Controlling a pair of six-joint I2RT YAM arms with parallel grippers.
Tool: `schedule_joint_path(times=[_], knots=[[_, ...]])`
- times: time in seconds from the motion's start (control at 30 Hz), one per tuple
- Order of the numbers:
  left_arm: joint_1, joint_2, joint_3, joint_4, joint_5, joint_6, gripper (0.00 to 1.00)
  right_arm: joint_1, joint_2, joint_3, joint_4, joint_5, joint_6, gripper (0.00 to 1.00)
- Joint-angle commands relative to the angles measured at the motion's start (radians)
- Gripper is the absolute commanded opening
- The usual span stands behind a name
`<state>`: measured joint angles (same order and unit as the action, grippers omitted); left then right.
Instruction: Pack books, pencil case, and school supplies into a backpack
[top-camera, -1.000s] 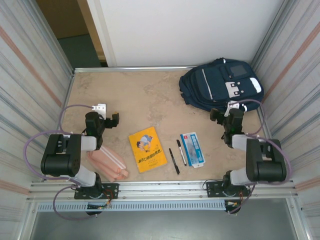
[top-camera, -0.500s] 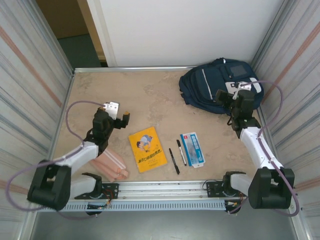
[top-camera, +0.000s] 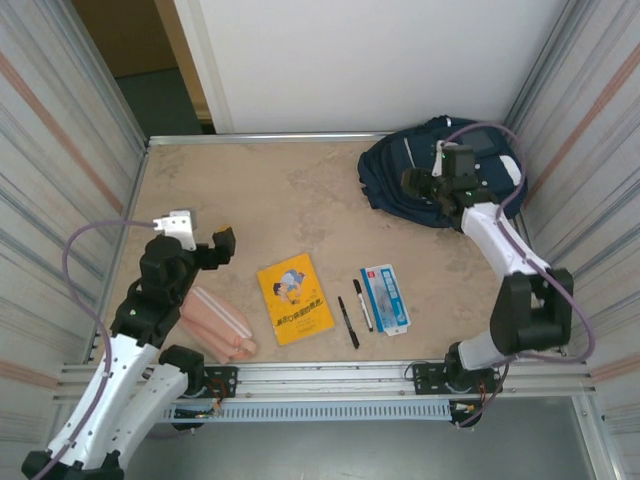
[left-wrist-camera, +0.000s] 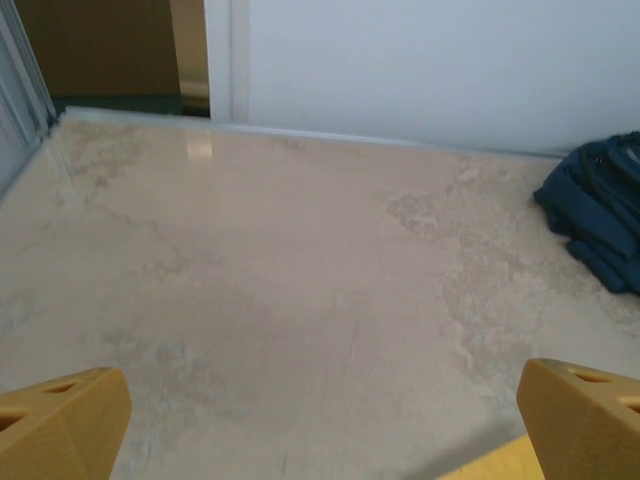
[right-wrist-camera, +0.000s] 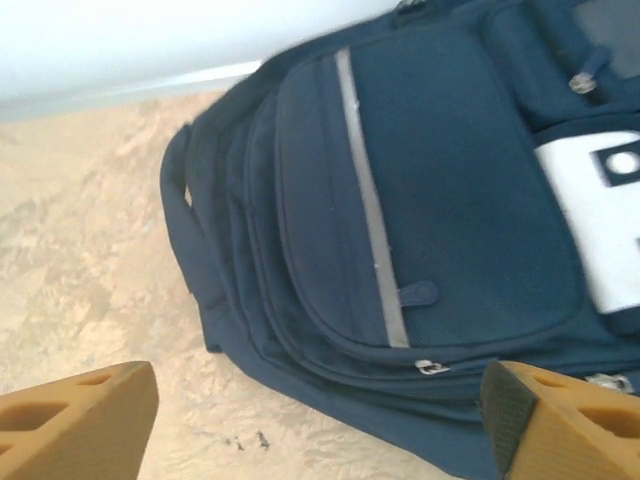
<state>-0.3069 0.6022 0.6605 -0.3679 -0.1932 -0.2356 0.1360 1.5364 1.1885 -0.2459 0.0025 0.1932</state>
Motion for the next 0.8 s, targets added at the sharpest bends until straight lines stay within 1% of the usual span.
schedule_joint_path(times=[0.0, 0.07, 0.2, 0.23, 0.27, 0.3, 0.33, 0.37, 0.4, 0.43, 0.53, 0.6, 0.7, 0.77], knots=[[0.037, 0.058, 0.048, -0.204, 0.115, -0.062, 0.99, 0.044, 0.123, 0.119, -0.151, 0.001, -0.091, 0.86], [0.038, 0.121, 0.080, -0.226, 0.165, -0.049, 0.99, 0.055, 0.205, 0.183, -0.185, 0.024, -0.117, 0.85], [0.039, 0.297, 0.161, -0.304, 0.277, 0.003, 0.99, 0.048, 0.372, 0.329, -0.284, 0.060, -0.127, 0.73], [0.039, 0.340, 0.190, -0.334, 0.311, 0.008, 0.99, 0.045, 0.400, 0.353, -0.304, 0.062, -0.130, 0.73], [0.038, 0.385, 0.211, -0.361, 0.347, 0.003, 0.99, 0.043, 0.432, 0.373, -0.313, 0.051, -0.132, 0.73], [0.038, 0.426, 0.230, -0.376, 0.380, -0.006, 0.99, 0.039, 0.460, 0.391, -0.322, 0.033, -0.133, 0.76], [0.035, 0.455, 0.242, -0.382, 0.401, -0.018, 0.99, 0.034, 0.489, 0.407, -0.322, 0.020, -0.125, 0.83], [0.032, 0.484, 0.254, -0.391, 0.421, -0.037, 0.99, 0.021, 0.523, 0.426, -0.325, -0.006, -0.099, 0.85], [0.028, 0.505, 0.265, -0.397, 0.440, -0.053, 0.99, 0.005, 0.560, 0.460, -0.349, -0.058, -0.090, 0.76], [0.023, 0.519, 0.274, -0.399, 0.456, -0.060, 0.99, -0.002, 0.589, 0.495, -0.369, -0.074, -0.084, 0.71], [-0.002, 0.534, 0.280, -0.380, 0.443, -0.087, 0.99, 0.001, 0.653, 0.570, -0.405, -0.002, -0.086, 0.51], [-0.003, 0.539, 0.280, -0.360, 0.441, -0.099, 0.99, 0.012, 0.650, 0.584, -0.405, 0.017, -0.115, 0.34], [-0.006, 0.537, 0.290, -0.362, 0.427, -0.120, 0.99, 0.040, 0.603, 0.558, -0.367, 0.069, -0.164, 0.13], [-0.006, 0.536, 0.275, -0.327, 0.421, -0.142, 0.99, 0.058, 0.563, 0.536, -0.337, 0.072, -0.196, 0.00]])
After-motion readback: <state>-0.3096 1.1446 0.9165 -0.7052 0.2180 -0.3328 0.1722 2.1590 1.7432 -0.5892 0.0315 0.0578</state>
